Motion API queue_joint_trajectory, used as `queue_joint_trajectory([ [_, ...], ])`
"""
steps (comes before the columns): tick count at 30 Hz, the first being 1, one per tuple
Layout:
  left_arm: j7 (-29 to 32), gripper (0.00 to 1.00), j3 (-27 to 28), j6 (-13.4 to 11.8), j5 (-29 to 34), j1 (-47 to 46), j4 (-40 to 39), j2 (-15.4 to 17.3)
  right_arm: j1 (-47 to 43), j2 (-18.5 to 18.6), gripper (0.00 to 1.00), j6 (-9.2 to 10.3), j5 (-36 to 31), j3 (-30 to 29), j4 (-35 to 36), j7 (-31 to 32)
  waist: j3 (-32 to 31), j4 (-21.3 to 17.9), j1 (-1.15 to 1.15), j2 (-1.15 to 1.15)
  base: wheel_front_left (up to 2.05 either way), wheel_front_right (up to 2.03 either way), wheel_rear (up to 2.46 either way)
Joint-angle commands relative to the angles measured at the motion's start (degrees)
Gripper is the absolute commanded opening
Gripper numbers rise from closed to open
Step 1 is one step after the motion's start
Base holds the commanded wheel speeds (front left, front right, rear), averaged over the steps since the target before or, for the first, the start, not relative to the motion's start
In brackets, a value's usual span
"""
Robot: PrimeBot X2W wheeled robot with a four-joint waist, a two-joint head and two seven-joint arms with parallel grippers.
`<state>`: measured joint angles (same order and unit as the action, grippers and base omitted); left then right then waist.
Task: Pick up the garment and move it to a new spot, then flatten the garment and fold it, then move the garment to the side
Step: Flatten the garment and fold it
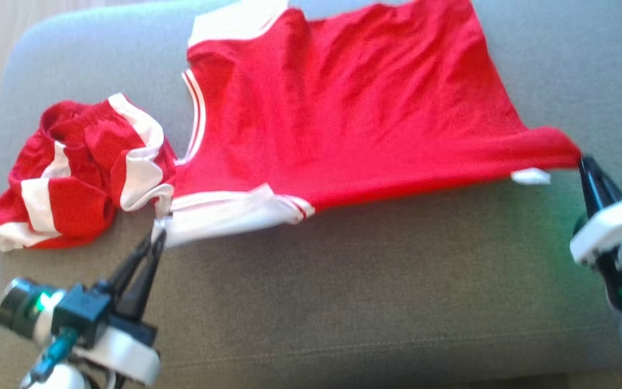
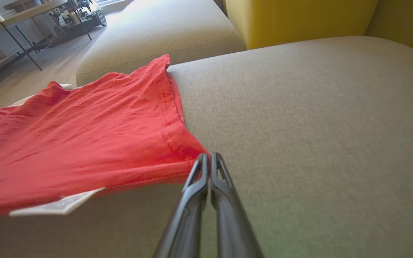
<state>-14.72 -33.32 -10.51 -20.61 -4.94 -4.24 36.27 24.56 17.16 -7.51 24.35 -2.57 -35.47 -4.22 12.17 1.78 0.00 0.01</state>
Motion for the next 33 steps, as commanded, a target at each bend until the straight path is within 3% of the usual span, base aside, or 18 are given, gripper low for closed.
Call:
queue_joint_trajectory([
  [1,-0.28,0.00,3.80,0.42,0.03,-0.89,-2.15,1.59,-1.61,0.64,0.00,0.02,-0.52,-0.67,3.01,0.33,-1.50,-0.34,0.00,-0.01,0.00,0.00,0.00],
  [11,-0.17,0.00,5.72,0.55,-1.11,11.66,-7.79,2.03,-19.84,-5.14,0.00,0.02,-2.58,-13.09,21.91,9.22,-3.59,-0.26,0.00,-0.01,0.00,0.00,0.00],
  [17,1.83,0.00,4.60,1.85,-1.84,9.77,-8.20,1.53,-21.08,-7.65,0.00,0.02,-5.31,-15.67,29.22,14.51,-3.77,-0.53,0.00,-0.01,0.00,0.00,0.00],
  [23,5.25,0.00,2.81,4.40,-1.74,2.05,-3.04,-0.92,-13.86,-8.38,0.00,0.02,-11.16,-13.17,24.25,15.22,-1.87,-0.72,0.00,-0.01,0.00,0.00,0.00],
  [33,3.68,0.00,0.71,8.19,0.19,-10.06,9.30,-5.35,-2.18,-7.62,0.00,0.02,-15.33,-12.05,10.80,10.71,2.20,0.93,0.00,-0.01,0.00,0.00,0.00],
])
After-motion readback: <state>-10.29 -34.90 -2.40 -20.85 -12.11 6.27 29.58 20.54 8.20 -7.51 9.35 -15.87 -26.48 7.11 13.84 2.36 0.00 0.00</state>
